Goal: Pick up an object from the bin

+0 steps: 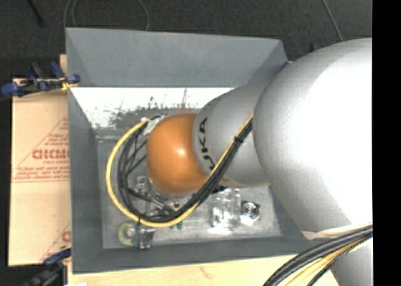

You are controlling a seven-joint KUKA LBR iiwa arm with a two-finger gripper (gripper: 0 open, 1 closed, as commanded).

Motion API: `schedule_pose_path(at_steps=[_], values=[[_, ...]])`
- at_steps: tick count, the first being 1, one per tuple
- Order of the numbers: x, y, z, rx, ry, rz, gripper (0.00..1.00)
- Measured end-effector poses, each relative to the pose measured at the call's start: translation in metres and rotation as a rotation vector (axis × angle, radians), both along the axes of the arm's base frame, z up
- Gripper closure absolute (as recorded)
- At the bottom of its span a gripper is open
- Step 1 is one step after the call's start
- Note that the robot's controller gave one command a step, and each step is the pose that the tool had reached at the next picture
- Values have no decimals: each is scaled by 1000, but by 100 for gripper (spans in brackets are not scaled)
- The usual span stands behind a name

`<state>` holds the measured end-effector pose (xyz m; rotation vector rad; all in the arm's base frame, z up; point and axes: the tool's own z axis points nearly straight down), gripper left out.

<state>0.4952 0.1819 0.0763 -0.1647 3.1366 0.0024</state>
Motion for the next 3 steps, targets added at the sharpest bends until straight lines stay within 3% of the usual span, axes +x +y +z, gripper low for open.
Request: schedule_pose_path(at_steps=[1,2,3], values=[[-14,30,-1,1,-23,85,0],[-16,31,-1,5,-18,81,100],[-8,34,-1,-3,-5,153,100]])
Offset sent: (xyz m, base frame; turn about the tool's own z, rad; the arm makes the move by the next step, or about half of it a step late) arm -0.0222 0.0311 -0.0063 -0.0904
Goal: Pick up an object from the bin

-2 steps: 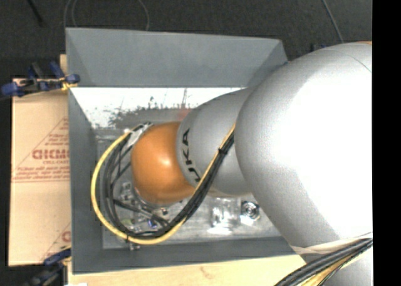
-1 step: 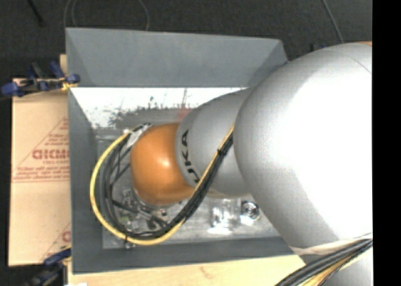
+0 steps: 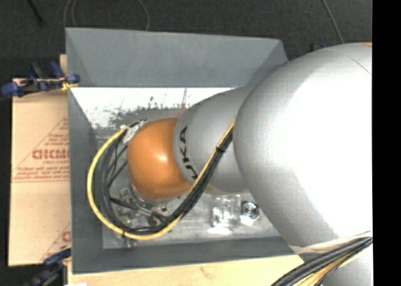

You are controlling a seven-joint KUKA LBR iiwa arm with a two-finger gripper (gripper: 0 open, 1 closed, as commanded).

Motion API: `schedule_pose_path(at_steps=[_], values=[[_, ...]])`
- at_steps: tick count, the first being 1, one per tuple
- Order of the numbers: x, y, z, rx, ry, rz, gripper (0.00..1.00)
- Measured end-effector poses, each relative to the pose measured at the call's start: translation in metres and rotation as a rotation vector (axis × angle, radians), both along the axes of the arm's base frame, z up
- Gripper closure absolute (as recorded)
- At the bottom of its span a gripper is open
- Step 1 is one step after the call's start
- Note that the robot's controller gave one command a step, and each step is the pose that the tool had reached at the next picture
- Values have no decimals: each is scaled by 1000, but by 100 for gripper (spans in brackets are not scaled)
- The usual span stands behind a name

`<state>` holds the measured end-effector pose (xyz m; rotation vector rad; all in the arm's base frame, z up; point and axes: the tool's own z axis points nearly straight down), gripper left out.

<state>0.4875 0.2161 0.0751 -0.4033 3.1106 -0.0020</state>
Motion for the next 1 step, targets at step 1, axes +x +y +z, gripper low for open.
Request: schedule_pose_path(at_steps=[1], values=[[-11,-44,136,1,-3,296,100]])
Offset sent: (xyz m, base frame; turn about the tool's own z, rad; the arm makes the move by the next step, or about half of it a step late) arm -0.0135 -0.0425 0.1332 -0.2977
